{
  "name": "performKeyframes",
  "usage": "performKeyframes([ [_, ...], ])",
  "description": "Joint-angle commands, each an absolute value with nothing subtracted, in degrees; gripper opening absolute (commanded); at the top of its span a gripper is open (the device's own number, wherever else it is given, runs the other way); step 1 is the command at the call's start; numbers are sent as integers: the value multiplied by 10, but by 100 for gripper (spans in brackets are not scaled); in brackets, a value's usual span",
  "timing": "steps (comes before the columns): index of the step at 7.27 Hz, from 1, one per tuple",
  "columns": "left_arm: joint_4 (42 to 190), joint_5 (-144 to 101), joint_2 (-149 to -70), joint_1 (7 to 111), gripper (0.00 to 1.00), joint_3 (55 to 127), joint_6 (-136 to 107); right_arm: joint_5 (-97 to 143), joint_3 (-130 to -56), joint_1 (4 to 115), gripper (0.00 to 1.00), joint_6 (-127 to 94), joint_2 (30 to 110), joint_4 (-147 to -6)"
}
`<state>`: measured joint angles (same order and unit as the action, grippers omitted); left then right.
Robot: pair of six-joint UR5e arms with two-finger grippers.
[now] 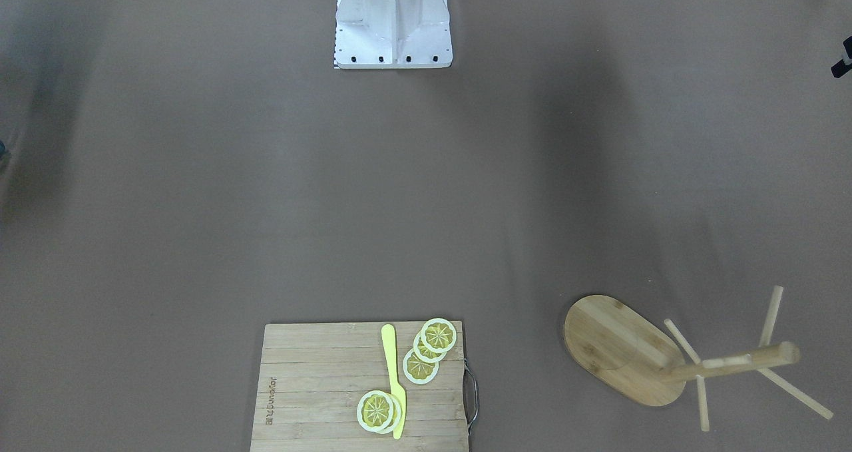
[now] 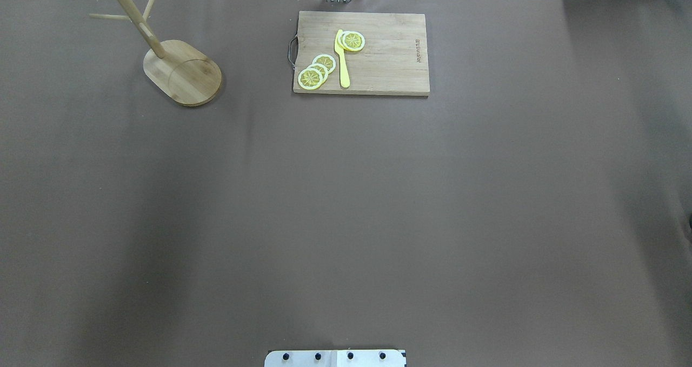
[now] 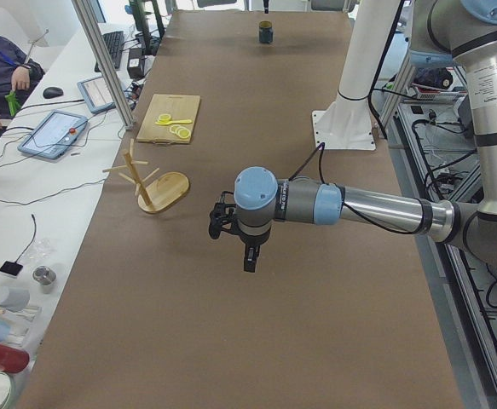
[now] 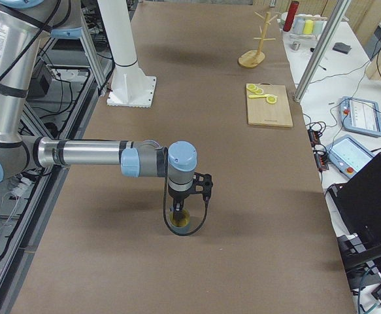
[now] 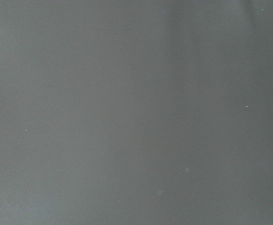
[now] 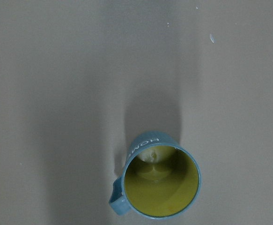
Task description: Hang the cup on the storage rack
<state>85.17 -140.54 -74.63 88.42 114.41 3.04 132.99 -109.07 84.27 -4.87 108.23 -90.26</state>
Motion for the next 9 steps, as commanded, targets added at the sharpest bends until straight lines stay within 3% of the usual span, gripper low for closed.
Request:
performKeyframes([
  [1, 851, -1405, -746, 884, 99, 1147, 31, 1331, -1091, 842, 100, -49, 1083, -903],
  [9, 901, -1407, -795, 896, 99, 1164, 28, 1336, -1146, 878, 100, -58, 1081, -903],
])
